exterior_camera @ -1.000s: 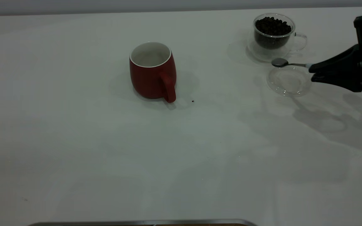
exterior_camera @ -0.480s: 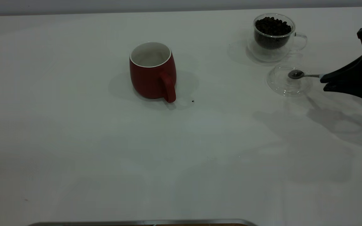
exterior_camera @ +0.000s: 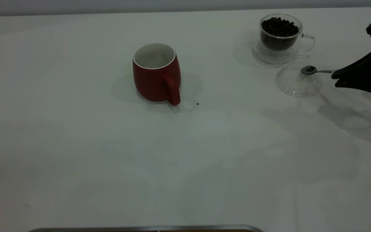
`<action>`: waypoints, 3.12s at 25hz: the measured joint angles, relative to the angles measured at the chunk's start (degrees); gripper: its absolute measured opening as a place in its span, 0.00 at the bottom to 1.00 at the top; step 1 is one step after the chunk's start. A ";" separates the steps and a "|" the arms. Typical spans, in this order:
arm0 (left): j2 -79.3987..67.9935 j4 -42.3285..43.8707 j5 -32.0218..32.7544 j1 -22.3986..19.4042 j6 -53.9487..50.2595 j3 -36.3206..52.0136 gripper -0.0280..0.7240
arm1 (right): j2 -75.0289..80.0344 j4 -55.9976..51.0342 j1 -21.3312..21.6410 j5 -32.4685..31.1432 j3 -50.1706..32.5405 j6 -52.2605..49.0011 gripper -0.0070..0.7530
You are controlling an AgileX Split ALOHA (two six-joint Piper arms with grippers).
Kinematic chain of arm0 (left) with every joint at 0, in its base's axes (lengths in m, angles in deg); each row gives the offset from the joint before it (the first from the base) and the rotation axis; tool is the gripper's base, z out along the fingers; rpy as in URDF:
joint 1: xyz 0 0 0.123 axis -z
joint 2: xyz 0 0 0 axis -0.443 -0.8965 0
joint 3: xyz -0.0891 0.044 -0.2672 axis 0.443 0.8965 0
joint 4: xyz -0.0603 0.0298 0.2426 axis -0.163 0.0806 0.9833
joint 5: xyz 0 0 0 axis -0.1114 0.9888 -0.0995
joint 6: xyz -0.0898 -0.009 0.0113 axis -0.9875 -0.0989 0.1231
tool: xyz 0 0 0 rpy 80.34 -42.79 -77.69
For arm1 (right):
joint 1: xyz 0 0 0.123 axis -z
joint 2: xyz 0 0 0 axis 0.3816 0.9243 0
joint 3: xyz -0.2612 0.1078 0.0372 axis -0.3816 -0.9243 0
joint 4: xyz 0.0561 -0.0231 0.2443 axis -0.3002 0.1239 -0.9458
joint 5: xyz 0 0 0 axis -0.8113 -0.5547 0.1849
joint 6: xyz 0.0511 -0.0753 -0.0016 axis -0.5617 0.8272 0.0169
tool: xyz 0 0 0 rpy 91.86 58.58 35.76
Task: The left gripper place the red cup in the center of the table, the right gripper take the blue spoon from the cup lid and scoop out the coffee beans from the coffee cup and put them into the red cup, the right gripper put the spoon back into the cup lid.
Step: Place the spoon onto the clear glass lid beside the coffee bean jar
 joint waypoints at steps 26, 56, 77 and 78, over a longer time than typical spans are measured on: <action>0.00 0.00 0.00 0.00 0.12 0.00 0.64 | 2.97 0.05 -2.72 0.00 4.47 1.40 0.13; 0.00 0.00 0.00 0.00 0.00 0.00 0.64 | 9.34 -0.04 -2.72 -3.58 6.87 13.52 0.14; 0.00 0.00 0.00 0.00 0.00 0.00 0.64 | 9.34 1.88 -2.72 -3.70 6.87 9.55 0.51; 0.00 0.00 0.00 0.00 0.00 0.00 0.64 | 9.34 2.33 -2.72 -3.65 6.87 8.90 0.55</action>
